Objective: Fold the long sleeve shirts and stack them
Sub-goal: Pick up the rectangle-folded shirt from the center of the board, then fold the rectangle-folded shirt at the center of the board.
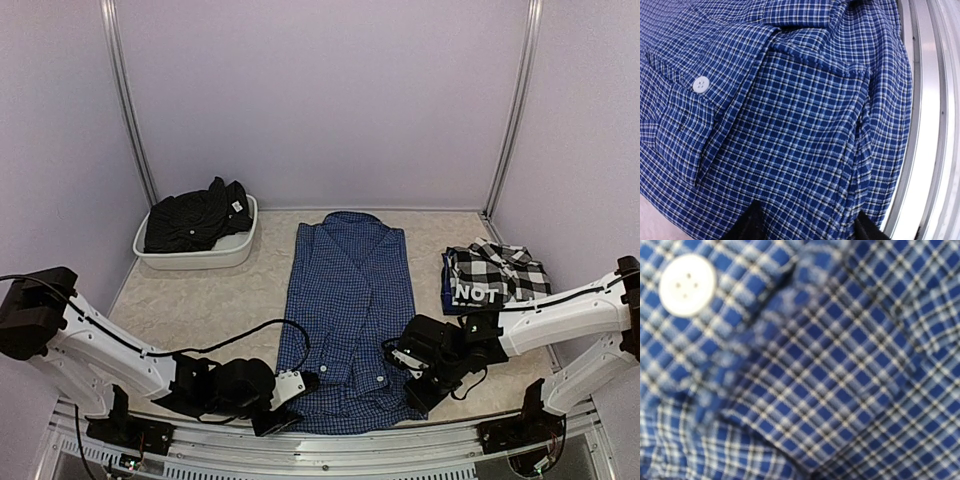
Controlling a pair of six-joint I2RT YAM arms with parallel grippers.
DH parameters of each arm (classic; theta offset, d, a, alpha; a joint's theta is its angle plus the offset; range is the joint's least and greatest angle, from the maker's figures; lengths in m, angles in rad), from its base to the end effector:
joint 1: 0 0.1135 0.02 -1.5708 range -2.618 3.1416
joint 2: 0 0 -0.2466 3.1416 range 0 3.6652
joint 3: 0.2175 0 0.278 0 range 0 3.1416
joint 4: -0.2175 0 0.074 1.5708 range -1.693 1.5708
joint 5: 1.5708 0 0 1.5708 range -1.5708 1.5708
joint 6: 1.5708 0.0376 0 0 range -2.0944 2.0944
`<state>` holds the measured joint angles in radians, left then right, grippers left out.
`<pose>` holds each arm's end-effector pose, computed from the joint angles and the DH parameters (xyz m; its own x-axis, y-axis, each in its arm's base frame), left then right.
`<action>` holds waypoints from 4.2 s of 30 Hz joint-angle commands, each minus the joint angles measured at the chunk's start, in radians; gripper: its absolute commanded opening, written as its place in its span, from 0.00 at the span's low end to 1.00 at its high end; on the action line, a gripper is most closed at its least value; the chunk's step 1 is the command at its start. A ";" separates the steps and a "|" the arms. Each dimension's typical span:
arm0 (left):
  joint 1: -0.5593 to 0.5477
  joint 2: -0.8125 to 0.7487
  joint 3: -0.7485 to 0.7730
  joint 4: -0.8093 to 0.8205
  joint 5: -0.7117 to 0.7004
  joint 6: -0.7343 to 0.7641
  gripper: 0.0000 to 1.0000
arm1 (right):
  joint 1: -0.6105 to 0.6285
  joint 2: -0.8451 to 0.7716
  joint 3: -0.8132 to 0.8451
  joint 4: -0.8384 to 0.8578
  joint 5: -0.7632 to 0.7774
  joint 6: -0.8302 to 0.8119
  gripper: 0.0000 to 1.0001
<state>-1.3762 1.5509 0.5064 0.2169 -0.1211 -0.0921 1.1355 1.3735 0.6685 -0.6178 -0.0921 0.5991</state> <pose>0.0583 -0.2725 0.0735 -0.2299 0.6943 -0.6820 0.9410 0.3374 0.0263 0.1000 0.2233 0.1171 -0.8521 -0.5007 -0.1524 -0.5230 0.8255 0.2120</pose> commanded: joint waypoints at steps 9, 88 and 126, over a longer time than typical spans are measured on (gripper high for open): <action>-0.011 0.013 0.036 -0.041 0.095 0.012 0.00 | -0.013 -0.059 -0.022 -0.014 -0.036 0.024 0.00; 0.740 0.356 0.534 -0.095 0.562 -0.280 0.00 | -0.755 0.398 0.432 0.158 -0.448 -0.504 0.61; 0.809 0.300 0.617 -0.134 0.628 -0.337 0.00 | -0.819 0.300 0.511 0.168 -0.535 -0.484 0.00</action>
<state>-0.5930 1.8931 1.0790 0.0902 0.4854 -0.4202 0.3458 1.6833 1.1339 -0.4168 -0.6243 0.1127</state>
